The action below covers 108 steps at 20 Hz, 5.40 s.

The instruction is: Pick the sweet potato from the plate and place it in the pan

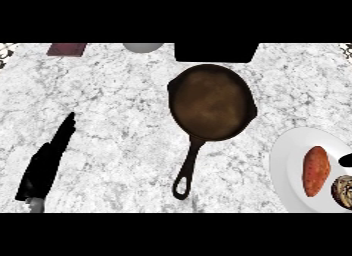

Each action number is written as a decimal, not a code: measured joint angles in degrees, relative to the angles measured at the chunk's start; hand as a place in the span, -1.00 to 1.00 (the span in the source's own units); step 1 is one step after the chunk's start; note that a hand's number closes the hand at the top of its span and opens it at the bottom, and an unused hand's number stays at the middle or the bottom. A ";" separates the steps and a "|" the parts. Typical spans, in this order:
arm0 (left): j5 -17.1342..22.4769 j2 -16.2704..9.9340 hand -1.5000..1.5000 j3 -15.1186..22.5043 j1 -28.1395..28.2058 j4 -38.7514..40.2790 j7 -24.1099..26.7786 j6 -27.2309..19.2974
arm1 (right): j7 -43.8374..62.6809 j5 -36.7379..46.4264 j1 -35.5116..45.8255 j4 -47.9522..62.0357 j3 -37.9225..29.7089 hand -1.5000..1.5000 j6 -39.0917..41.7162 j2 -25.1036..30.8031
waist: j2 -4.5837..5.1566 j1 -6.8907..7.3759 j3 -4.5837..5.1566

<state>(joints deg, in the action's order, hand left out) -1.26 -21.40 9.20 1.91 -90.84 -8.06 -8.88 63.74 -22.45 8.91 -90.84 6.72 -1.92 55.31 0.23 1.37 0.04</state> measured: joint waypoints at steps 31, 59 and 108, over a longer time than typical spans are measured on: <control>-3.28 2.95 0.00 -2.14 2.90 -1.17 0.77 1.23 | 2.64 -0.27 9.75 13.44 15.53 -1.00 4.20 -7.85 | -0.27 -0.98 -0.02; -4.92 4.79 0.00 -5.28 3.55 -2.82 -0.72 4.61 | -3.17 11.55 5.91 17.47 11.14 1.00 1.10 -15.94 | -0.86 -1.61 1.04; -6.75 7.16 0.00 -6.50 -1.61 0.96 0.61 7.62 | -44.30 53.27 49.65 58.98 12.16 1.00 -11.13 -47.60 | 1.01 2.01 -0.05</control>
<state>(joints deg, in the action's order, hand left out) -8.01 -14.24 2.70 0.30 -89.88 -7.45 -1.26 19.44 30.82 58.56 -31.87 18.88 -13.04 7.72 1.24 3.38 -0.02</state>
